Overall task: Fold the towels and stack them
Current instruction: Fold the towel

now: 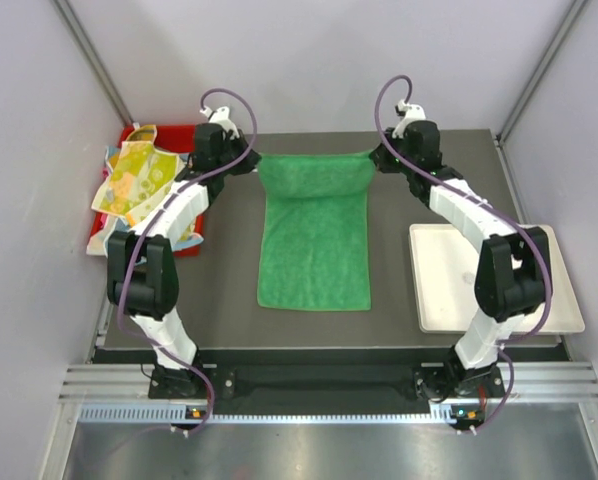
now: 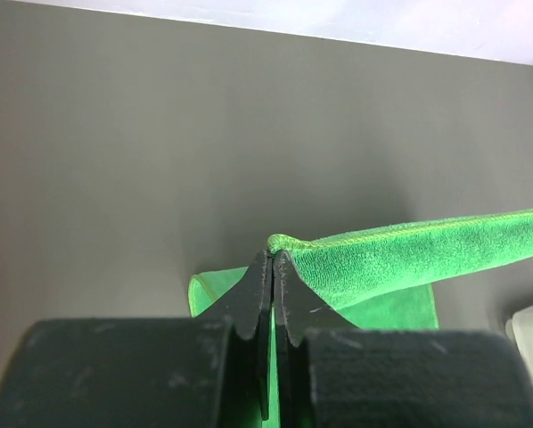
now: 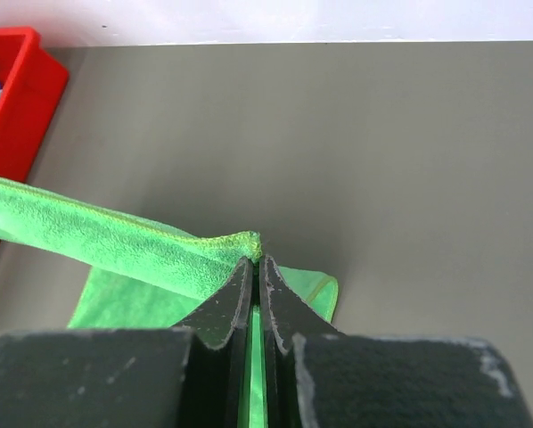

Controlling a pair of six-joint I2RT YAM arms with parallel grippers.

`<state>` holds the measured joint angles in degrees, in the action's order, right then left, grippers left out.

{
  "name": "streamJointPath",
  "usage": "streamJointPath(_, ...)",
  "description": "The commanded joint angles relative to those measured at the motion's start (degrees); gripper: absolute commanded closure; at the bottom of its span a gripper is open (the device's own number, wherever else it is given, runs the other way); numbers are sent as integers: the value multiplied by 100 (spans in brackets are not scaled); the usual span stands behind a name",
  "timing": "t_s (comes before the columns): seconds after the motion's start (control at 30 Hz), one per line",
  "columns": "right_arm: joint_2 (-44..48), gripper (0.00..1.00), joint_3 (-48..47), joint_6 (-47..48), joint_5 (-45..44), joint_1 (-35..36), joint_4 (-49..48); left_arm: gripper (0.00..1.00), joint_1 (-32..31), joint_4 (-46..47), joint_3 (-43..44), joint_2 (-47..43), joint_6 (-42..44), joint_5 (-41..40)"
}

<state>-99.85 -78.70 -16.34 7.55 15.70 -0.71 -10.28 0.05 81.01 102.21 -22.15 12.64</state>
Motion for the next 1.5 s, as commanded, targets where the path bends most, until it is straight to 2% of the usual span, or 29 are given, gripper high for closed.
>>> streamJointPath(0.0,510,100,187,-89,-17,38,-368,100,18,478,-208,-544,27,1)
streamJointPath(0.37,967,100,1030,-238,-87,249,-368,100,-61,460,-990,-1115,-105,168)
streamJointPath(0.5,1082,100,1374,-361,-78,310,-456,100,-202,653,-1630,-1379,-184,98)
streamJointPath(0.87,1600,100,2306,-528,-192,591,-650,100,-343,742,-2686,-1951,-281,-34)
streamJointPath(1.47,2435,100,3334,-836,-430,952,-826,100,-475,390,-3583,-2873,-307,-201)
